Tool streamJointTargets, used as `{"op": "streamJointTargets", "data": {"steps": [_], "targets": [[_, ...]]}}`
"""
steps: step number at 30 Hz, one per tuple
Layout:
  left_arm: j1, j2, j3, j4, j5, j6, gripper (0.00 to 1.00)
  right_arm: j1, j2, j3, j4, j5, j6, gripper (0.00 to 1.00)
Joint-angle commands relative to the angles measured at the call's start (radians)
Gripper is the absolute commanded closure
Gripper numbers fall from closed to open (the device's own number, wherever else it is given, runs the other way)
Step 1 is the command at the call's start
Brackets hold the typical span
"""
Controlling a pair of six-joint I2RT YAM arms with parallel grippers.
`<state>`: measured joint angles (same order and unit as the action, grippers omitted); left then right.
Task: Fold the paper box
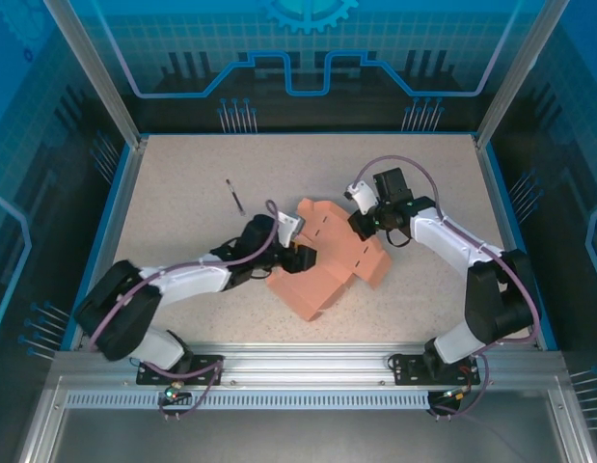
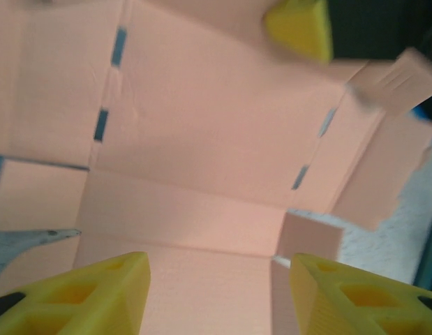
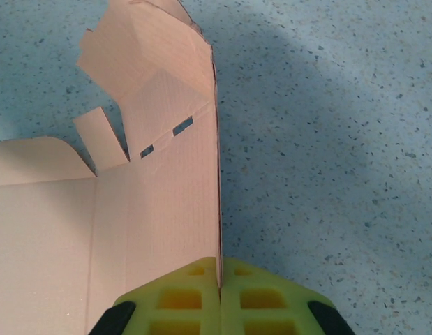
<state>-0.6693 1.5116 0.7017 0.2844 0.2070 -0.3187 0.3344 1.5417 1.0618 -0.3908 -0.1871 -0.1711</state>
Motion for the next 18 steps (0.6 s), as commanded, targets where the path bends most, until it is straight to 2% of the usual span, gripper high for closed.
{"op": "streamJointTargets", "data": {"steps": [1, 11, 18], "targets": [[-0.040, 0.099, 0.065, 0.092, -0.059, 0.057, 0.48, -0.019, 0.020, 0.032, 0.007, -0.006, 0.021, 1.00], [-0.075, 0.304, 0.179, 0.094, -0.060, 0.098, 0.70, -0.043, 0.028, 0.029, 0.008, -0.019, 0.021, 1.00], [-0.083, 0.334, 0.181, 0.093, -0.061, 0.099, 0.76, -0.045, 0.028, 0.032, 0.010, -0.027, 0.024, 1.00]]}}
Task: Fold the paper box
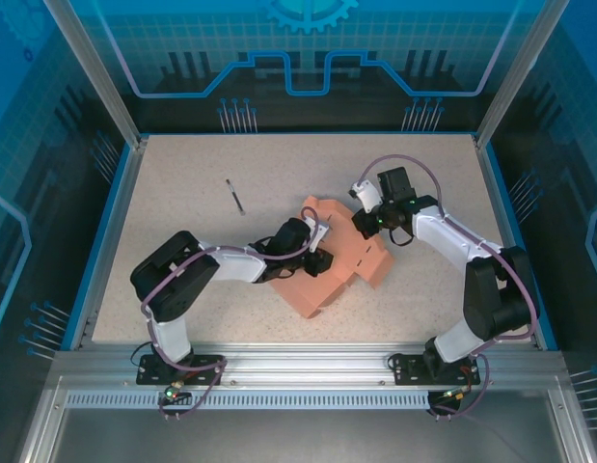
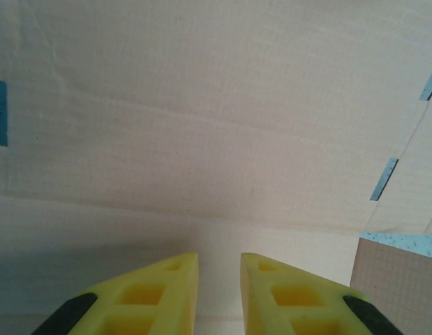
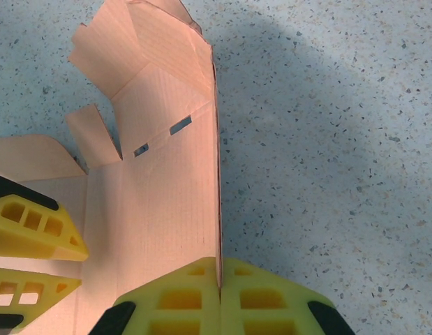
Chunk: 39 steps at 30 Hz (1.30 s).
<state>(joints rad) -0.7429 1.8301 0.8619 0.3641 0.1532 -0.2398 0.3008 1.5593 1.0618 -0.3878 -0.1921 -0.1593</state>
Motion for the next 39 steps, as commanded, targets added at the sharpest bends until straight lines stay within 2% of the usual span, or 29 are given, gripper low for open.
{"op": "streamJointTargets", "data": {"steps": [1, 14, 27, 39], "targets": [[-0.010, 0.022, 0.022, 0.013, -0.007, 0.021, 0.77, -0.013, 0.010, 0.033, 0.007, -0.024, 0.012, 1.00], [-0.012, 0.130, 0.017, 0.113, -0.025, -0.011, 0.78, -0.007, -0.021, 0.003, 0.034, -0.025, 0.042, 1.00], [-0.012, 0.151, -0.019, 0.206, -0.055, -0.027, 0.78, 0.140, -0.158, -0.128, 0.111, 0.163, 0.085, 1.00], [-0.012, 0.152, -0.076, 0.319, -0.076, -0.046, 0.77, 0.234, -0.175, -0.177, 0.174, 0.220, 0.118, 1.00]]}}
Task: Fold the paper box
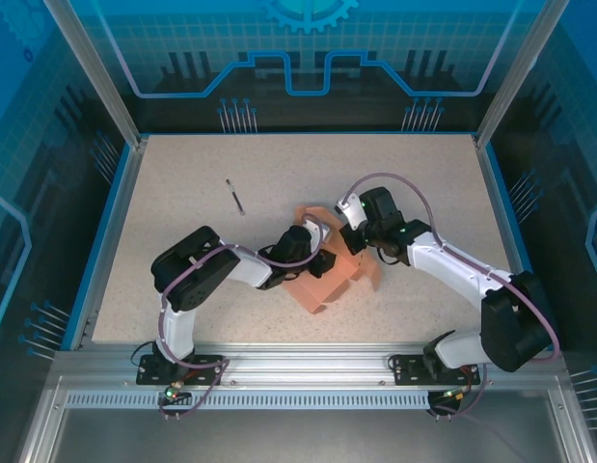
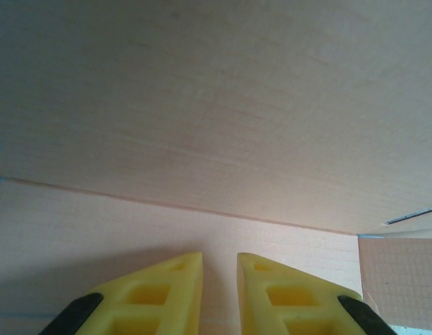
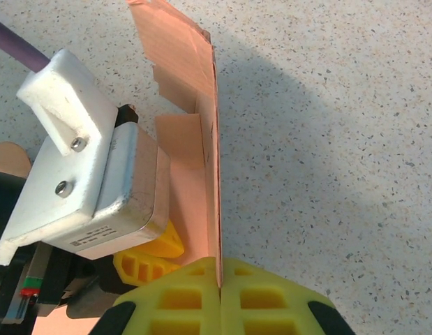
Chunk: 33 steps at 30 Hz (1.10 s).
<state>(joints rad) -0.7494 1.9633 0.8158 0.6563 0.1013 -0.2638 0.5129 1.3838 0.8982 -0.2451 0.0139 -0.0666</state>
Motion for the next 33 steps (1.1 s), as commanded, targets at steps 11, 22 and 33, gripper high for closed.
{"op": "streamJointTargets", "data": {"steps": [11, 22, 33], "targets": [[-0.005, 0.028, -0.076, 0.101, -0.073, 0.024, 0.78, 0.080, 0.036, -0.013, 0.034, 0.032, 0.027, 1.00], [-0.006, 0.039, -0.100, 0.147, -0.095, 0.046, 0.78, 0.109, 0.062, -0.013, 0.021, 0.066, -0.002, 1.00], [-0.005, -0.025, -0.120, 0.148, -0.101, 0.038, 0.71, 0.108, 0.075, 0.016, 0.014, 0.230, -0.126, 0.99]]}}
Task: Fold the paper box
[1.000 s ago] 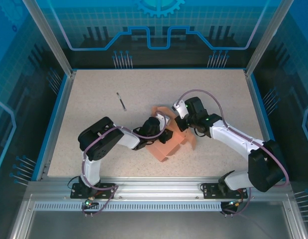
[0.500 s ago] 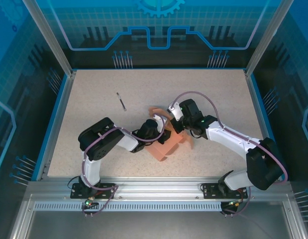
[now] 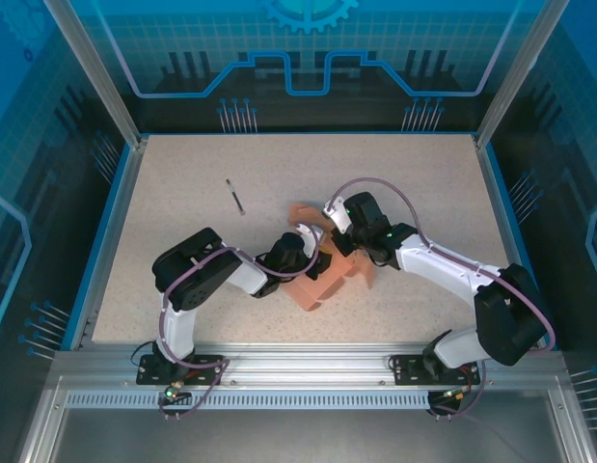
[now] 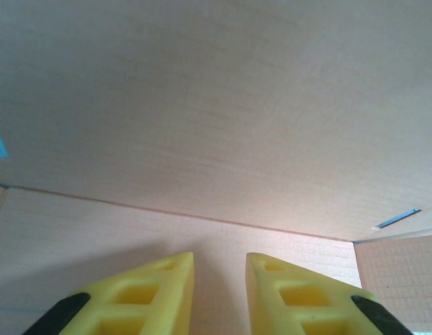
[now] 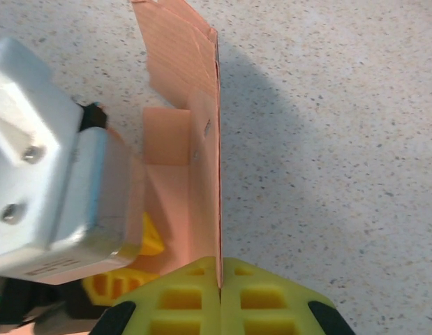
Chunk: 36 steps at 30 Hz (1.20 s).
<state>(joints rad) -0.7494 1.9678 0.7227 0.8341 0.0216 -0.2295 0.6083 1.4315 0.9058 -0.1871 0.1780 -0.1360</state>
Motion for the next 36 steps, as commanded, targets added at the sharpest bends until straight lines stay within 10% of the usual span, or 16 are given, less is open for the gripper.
{"op": "streamJointTargets", "data": {"steps": [1, 19, 36], "targets": [[-0.006, -0.035, -0.029, -0.029, -0.021, 0.003, 0.71, 0.014, 0.027, 0.007, -0.038, 0.083, -0.070, 1.00], [0.006, -0.126, -0.101, 0.011, -0.073, -0.005, 0.58, 0.107, 0.070, -0.051, 0.154, 0.425, -0.316, 1.00], [0.258, -0.431, -0.230, -0.069, 0.158, -0.126, 0.47, -0.070, 0.027, 0.066, -0.022, -0.071, -0.279, 1.00]]}}
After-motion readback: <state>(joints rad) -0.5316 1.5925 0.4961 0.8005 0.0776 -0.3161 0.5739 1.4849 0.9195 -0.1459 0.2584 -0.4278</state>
